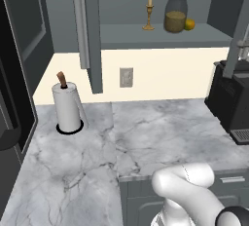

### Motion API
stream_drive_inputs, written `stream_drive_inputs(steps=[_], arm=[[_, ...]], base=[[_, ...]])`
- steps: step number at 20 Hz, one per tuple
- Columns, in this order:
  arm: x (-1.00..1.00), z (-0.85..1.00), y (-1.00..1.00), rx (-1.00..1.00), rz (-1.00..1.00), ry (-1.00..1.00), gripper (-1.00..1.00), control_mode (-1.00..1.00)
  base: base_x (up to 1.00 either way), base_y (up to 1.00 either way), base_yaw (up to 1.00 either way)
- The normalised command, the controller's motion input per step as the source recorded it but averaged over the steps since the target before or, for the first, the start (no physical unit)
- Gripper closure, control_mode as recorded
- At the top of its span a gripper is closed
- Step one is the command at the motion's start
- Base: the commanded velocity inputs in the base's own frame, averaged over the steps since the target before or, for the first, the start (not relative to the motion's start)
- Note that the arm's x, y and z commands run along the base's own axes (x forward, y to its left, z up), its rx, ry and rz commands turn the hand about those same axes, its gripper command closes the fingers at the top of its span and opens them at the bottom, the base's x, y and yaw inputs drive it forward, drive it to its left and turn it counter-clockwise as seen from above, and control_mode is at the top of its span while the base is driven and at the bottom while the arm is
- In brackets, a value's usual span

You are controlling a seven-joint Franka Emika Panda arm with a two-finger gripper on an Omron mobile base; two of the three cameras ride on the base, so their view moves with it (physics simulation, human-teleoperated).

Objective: Pick the jar and candle from the dining table and place them in the open cabinet. Close the cabinet after placing the objects.

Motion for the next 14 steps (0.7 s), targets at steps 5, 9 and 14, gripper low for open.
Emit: stream_drive_inputs(steps=[5,9,14], arm=[[0.58,0.2,0.61,0.0,0.0,-0.02,-1.0,-1.0],[0.68,0.29,0.44,0.0,0.0,0.0,-1.0,-1.0],[0.69,0.41,0.36,-0.03,0.0,0.0,-1.0,-1.0]], base=[[0.0,0.0,0.0],[0.0,0.0,0.0],[0.0,0.0,0.0]])
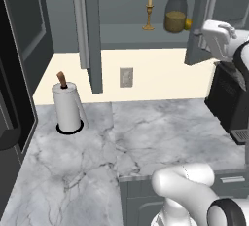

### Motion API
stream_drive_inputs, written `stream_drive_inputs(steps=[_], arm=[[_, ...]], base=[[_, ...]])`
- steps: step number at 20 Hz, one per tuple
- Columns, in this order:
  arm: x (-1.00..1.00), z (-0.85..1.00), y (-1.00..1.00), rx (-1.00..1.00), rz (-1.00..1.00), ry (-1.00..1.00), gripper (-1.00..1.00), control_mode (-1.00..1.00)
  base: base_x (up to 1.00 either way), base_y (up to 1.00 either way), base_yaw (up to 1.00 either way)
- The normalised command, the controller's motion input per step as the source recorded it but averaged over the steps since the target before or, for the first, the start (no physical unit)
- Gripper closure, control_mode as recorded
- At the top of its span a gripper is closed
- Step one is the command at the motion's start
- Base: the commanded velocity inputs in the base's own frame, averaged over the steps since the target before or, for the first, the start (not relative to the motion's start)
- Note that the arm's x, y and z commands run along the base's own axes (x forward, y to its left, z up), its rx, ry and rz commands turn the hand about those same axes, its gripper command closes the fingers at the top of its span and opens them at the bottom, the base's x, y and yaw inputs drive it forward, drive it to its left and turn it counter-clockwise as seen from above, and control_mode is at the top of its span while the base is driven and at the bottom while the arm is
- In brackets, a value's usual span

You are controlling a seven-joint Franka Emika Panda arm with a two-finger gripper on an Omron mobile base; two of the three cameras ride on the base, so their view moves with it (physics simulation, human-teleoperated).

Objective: Pick the jar and candle from the dining table and place them in the open cabinet. Close the cabinet after placing the objects.

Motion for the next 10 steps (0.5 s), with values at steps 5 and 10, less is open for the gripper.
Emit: stream_drive_inputs(steps=[5,10], arm=[[0.68,0.4,0.24,-0.04,0.0,0.0,-1.0,-1.0],[0.66,0.35,0.14,-0.02,0.0,0.0,-1.0,-1.0]], base=[[0.0,0.0,0.0],[0.0,0.0,0.0]])
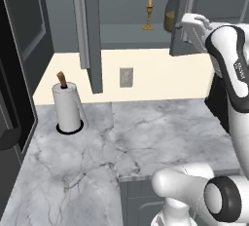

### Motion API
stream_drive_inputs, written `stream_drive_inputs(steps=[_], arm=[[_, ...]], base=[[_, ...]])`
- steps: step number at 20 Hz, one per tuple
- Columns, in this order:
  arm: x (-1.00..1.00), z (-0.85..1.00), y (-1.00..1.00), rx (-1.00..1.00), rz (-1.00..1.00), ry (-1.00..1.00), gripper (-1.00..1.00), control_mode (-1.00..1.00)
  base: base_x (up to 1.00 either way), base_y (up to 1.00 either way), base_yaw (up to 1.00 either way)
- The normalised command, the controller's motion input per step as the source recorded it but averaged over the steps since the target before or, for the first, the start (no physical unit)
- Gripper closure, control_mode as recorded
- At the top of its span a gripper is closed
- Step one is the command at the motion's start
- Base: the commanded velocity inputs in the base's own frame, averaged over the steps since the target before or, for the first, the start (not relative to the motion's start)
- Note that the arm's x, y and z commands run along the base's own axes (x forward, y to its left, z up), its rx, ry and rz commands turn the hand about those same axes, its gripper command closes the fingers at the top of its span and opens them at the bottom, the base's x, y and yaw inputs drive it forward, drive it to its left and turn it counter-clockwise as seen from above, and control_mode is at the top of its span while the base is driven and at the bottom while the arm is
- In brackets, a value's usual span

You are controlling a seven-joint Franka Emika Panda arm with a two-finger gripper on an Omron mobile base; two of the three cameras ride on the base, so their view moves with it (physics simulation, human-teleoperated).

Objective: Pick the jar and candle from the dining table and place them in the open cabinet. Close the cabinet after placing the objects.

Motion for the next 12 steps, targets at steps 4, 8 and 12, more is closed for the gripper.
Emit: stream_drive_inputs(steps=[4,8,12], arm=[[0.62,0.29,0.11,-0.03,0.0,0.0,-1.0,-1.0],[0.47,0.13,0.02,-0.03,0.0,0.0,-1.0,-1.0],[0.32,0.0,0.0,-0.05,-0.02,0.03,-1.0,-1.0]], base=[[0.0,0.0,0.0],[0.0,0.0,0.0],[0.0,0.0,0.0]])
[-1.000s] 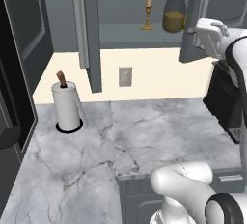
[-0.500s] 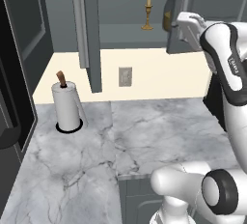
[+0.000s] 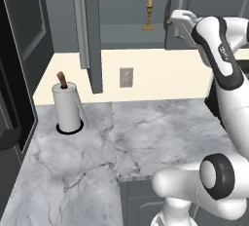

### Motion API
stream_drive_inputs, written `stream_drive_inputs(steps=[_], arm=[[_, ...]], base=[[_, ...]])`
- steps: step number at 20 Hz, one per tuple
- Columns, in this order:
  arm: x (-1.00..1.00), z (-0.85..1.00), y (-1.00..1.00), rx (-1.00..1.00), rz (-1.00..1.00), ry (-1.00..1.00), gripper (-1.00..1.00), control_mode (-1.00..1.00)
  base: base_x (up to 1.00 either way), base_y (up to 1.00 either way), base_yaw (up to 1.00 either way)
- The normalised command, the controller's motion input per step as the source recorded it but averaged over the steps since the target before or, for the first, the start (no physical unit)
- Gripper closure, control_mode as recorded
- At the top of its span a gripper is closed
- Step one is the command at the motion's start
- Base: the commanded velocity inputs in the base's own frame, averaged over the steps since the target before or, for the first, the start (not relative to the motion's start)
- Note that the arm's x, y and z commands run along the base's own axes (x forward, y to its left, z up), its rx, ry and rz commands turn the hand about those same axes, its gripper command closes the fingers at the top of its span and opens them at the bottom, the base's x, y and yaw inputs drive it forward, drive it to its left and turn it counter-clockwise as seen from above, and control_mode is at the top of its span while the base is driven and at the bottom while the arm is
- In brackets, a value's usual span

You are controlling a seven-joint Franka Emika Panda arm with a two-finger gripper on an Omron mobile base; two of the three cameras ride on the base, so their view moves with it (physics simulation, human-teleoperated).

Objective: Pick the jar and candle from the dining table and place them in the open cabinet. Close the cabinet after placing the objects.

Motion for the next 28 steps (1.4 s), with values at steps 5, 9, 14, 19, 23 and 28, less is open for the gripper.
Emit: stream_drive_inputs(steps=[5,9,14,19,23,28], arm=[[0.51,0.0,0.0,-0.06,-0.02,0.08,-1.0,-1.0],[0.2,-0.2,-0.17,-0.03,-0.09,0.08,-1.0,-1.0],[0.19,-0.5,-0.25,0.0,-0.12,0.15,-1.0,-1.0],[0.09,-0.65,-0.1,-0.01,-0.09,0.18,-1.0,-1.0],[0.0,-0.79,-0.07,-0.03,-0.05,0.2,-1.0,-1.0],[0.0,-0.66,-0.1,0.0,-0.04,0.18,-1.0,-1.0]], base=[[0.0,0.0,0.0],[0.0,0.0,0.0],[0.0,0.0,0.0],[0.0,0.0,0.0],[0.0,0.0,0.0],[0.0,0.0,0.0]])
